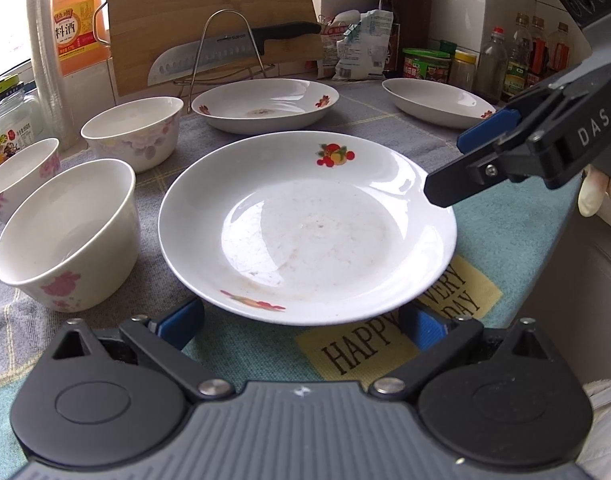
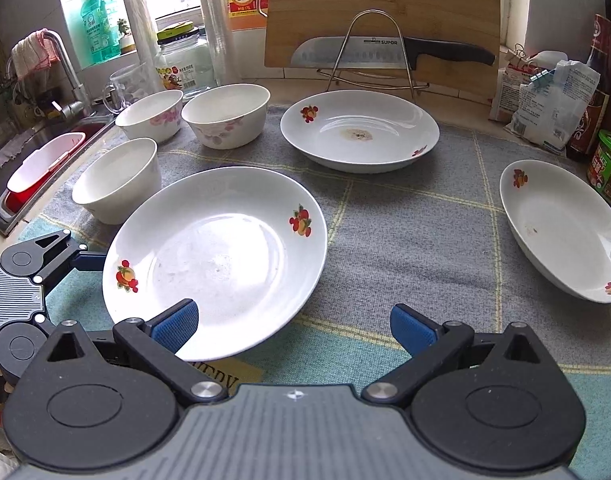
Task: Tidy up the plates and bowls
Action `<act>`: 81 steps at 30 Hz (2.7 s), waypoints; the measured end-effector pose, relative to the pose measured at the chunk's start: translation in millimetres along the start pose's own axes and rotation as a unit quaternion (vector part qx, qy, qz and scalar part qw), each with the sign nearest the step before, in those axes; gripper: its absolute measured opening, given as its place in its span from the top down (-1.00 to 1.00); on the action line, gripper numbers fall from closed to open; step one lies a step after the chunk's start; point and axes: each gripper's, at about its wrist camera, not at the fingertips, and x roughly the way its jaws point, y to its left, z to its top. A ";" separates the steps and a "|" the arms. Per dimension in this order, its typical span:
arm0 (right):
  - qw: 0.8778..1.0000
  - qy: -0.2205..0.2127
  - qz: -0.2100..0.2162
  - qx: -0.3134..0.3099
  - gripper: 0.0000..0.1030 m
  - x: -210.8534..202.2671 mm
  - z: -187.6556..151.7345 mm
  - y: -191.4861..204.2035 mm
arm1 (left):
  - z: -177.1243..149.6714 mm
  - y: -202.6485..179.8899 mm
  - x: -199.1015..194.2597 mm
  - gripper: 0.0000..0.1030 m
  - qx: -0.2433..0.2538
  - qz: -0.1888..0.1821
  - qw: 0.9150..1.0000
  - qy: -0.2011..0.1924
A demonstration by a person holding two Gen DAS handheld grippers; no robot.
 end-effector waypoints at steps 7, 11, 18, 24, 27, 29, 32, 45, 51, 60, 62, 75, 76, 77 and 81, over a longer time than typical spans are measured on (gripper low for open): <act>0.999 0.021 0.035 -0.030 -1.00 22.8 16.4 0.4 | -1.1 0.1 0.3 -1.00 0.002 -0.003 1.000 -0.012; 0.997 0.037 0.059 -0.041 -1.00 38.8 25.4 -4.6 | -0.4 -1.5 1.4 -1.00 -0.003 0.002 1.000 -0.013; 0.991 0.065 0.103 -0.052 -1.00 60.3 35.4 -11.1 | -1.4 -1.9 1.6 -1.00 -0.005 0.005 1.000 -0.018; 0.987 0.078 0.127 -0.059 -1.00 73.9 42.2 -12.6 | -2.0 -2.4 0.3 -1.00 -0.003 0.006 1.000 -0.020; 0.986 0.078 0.137 -0.062 -1.00 77.6 46.5 -12.6 | -2.4 -2.7 -0.2 -1.00 -0.002 0.005 1.000 -0.021; 0.985 0.078 0.142 -0.066 -1.00 80.9 50.1 -12.4 | -2.7 -2.6 -0.4 -1.00 -0.001 0.004 1.000 -0.023; 0.983 0.082 0.148 -0.075 -1.00 86.7 56.5 -11.2 | -3.3 -2.5 -0.9 -1.00 0.001 0.001 1.000 -0.026; 0.973 0.100 0.180 -0.102 -1.00 101.7 72.8 -7.8 | -3.9 1.2 0.2 -1.00 0.019 -0.018 0.999 -0.030; 0.968 0.118 0.202 -0.094 -1.00 105.4 80.7 -12.7 | -4.5 3.8 -0.5 -1.00 0.025 -0.026 0.999 -0.033; 0.961 0.132 0.222 -0.095 -1.00 109.7 86.6 -15.4 | -5.5 6.4 -0.6 -1.00 0.031 -0.033 0.998 -0.037; 0.960 0.134 0.231 -0.088 -1.00 111.0 87.8 -17.7 | -6.2 7.0 -0.8 -1.00 0.032 -0.034 0.998 -0.039; 0.949 0.164 0.261 -0.070 -1.00 118.2 96.4 -21.3 | -5.5 6.9 -0.9 -1.00 0.035 -0.036 0.998 -0.039; 0.948 0.165 0.261 -0.072 -1.00 118.3 96.1 -21.4 | -5.3 6.7 -0.8 -1.00 0.035 -0.036 0.998 -0.038; 0.948 0.165 0.262 -0.072 -1.00 118.6 96.2 -21.5 | -5.0 6.6 -0.6 -1.00 0.036 -0.036 0.998 -0.038; 0.947 0.170 0.265 -0.065 -1.00 119.6 97.4 -23.2 | -3.8 5.9 -0.2 -0.99 0.037 -0.035 0.998 -0.035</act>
